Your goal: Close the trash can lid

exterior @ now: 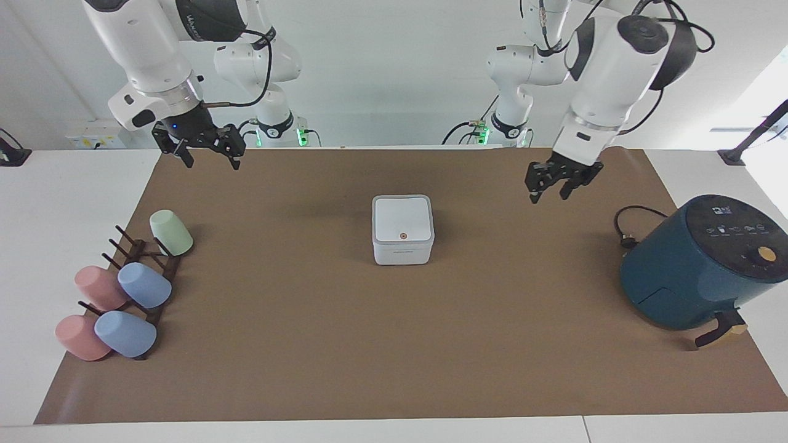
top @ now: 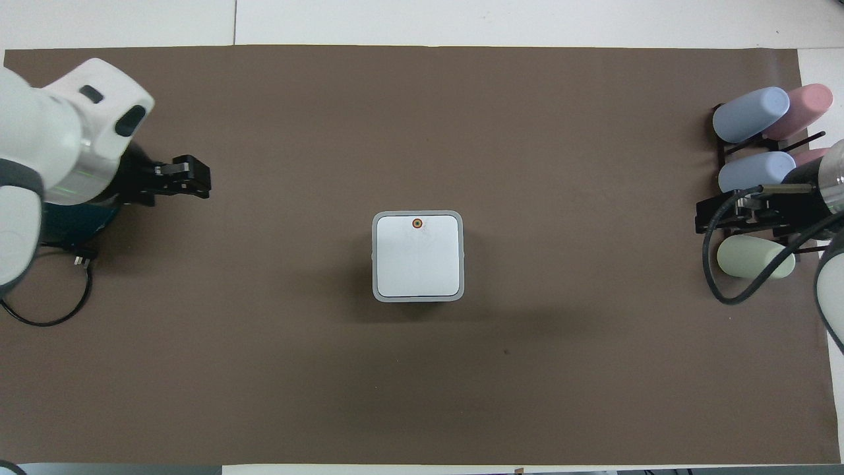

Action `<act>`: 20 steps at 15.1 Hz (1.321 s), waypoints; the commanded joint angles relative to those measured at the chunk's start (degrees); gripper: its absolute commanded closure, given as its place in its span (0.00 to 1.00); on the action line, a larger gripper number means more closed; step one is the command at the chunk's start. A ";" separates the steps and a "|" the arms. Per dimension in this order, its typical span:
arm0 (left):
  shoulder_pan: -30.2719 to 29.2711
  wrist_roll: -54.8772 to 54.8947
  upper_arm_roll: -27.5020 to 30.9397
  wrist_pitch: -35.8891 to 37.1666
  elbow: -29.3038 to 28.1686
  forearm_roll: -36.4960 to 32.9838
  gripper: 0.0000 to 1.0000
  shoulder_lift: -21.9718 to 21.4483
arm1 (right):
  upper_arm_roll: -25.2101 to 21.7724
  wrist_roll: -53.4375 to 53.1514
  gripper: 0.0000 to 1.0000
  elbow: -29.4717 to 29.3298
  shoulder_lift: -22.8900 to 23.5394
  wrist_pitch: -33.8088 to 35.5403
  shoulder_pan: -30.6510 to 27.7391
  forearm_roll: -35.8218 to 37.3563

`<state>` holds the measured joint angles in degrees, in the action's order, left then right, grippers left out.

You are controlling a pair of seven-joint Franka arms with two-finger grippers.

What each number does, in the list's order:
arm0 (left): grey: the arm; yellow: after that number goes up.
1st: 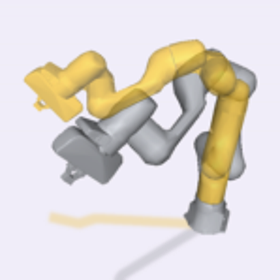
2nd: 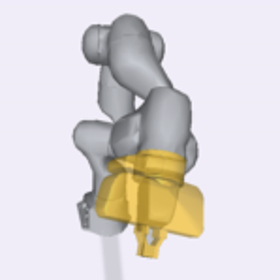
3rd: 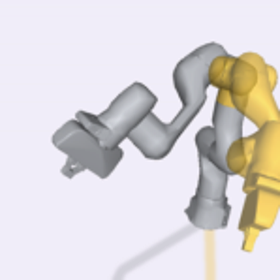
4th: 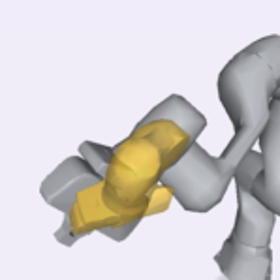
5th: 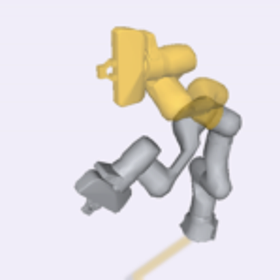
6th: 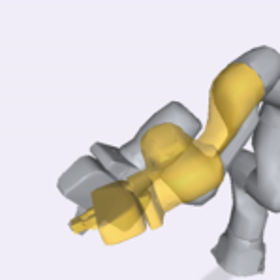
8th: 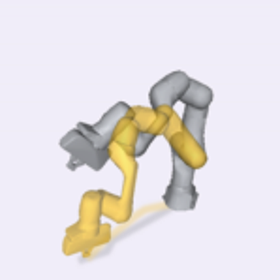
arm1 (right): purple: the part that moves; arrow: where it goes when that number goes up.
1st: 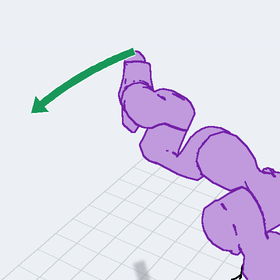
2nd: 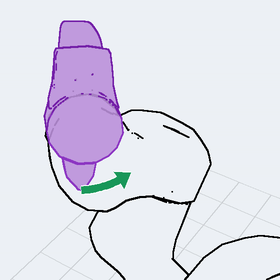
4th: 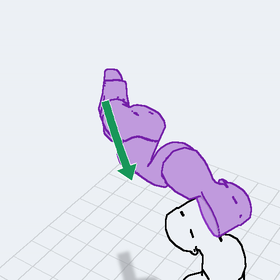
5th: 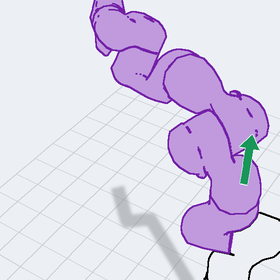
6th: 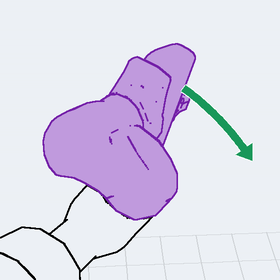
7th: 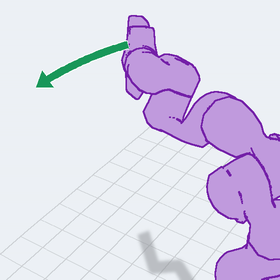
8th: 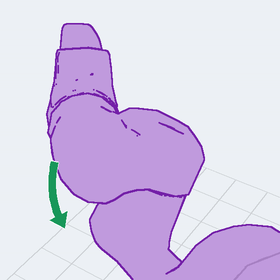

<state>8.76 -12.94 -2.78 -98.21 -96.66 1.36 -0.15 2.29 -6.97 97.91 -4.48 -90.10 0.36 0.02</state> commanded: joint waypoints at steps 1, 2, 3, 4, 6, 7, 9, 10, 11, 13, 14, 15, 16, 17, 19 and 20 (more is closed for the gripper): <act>-5.06 8.96 -0.91 4.85 0.33 0.31 0.00 -2.84 | 0.52 1.34 0.00 0.09 -0.26 0.54 -0.80 0.25; -5.86 9.33 -0.91 7.39 1.81 -0.04 0.00 -2.84 | 0.52 1.34 0.00 0.09 -0.26 0.54 -0.80 0.25; -6.04 9.42 -0.91 10.20 3.74 -0.48 0.00 -2.75 | 0.52 1.34 0.00 0.09 -0.26 0.54 -0.80 0.16; -6.21 9.51 -0.91 12.32 5.24 -0.48 0.00 -2.67 | 0.52 1.34 0.00 0.09 -0.26 0.54 -0.80 0.25; -6.22 10.82 -0.91 14.88 5.70 -0.48 0.00 -2.93 | 0.43 1.34 0.00 0.09 -0.26 0.54 -0.80 0.25; -6.22 11.70 -1.00 15.50 5.35 -0.48 0.00 -3.97 | 0.43 1.34 0.00 0.09 -0.26 0.54 -0.80 0.16; -6.22 12.15 -1.00 14.63 2.64 -0.40 0.00 -5.47 | 0.52 1.34 0.00 0.09 -0.26 0.54 -0.80 0.16; -6.13 11.89 -1.00 13.58 1.58 -0.31 0.00 -5.74 | 0.52 1.34 0.00 0.09 -0.26 0.54 -0.80 0.25; -6.13 11.88 -0.91 12.44 1.13 -0.31 0.00 -5.92 | 0.52 1.34 0.00 0.09 -0.26 0.54 -0.80 0.25; -6.13 11.88 -0.74 11.73 1.21 0.04 0.00 -5.74 | 0.52 1.34 0.00 0.00 -0.26 0.54 -0.80 0.25; -6.13 11.88 -0.91 11.38 1.21 -0.04 0.00 -5.57 | 0.52 1.34 0.00 0.08 -0.26 0.54 -0.80 0.16; -6.13 11.88 -1.35 11.02 1.48 -0.04 0.00 -5.39 | 0.52 1.34 0.00 0.09 -0.26 0.54 -0.80 0.16; -5.95 11.88 -1.53 10.85 1.57 -0.04 0.00 -5.30 | 0.52 1.34 0.00 0.09 -0.26 0.54 -0.80 0.25; -5.95 11.88 -1.79 10.76 1.48 0.04 0.00 -5.22 | 0.43 1.34 0.00 0.09 -0.26 0.54 -0.80 0.25; -5.95 11.88 -2.49 10.84 1.48 0.04 0.00 -5.21 | 0.52 1.34 0.00 0.09 -0.26 0.54 -0.80 0.16; -5.78 11.88 -2.50 10.93 1.48 0.04 0.00 -5.21 | 0.52 1.34 0.00 0.09 -0.26 0.54 -0.80 0.25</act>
<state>3.03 -1.97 -4.96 -85.95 -93.57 1.36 -4.32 2.29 -6.97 97.91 -4.48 -90.10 0.36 0.02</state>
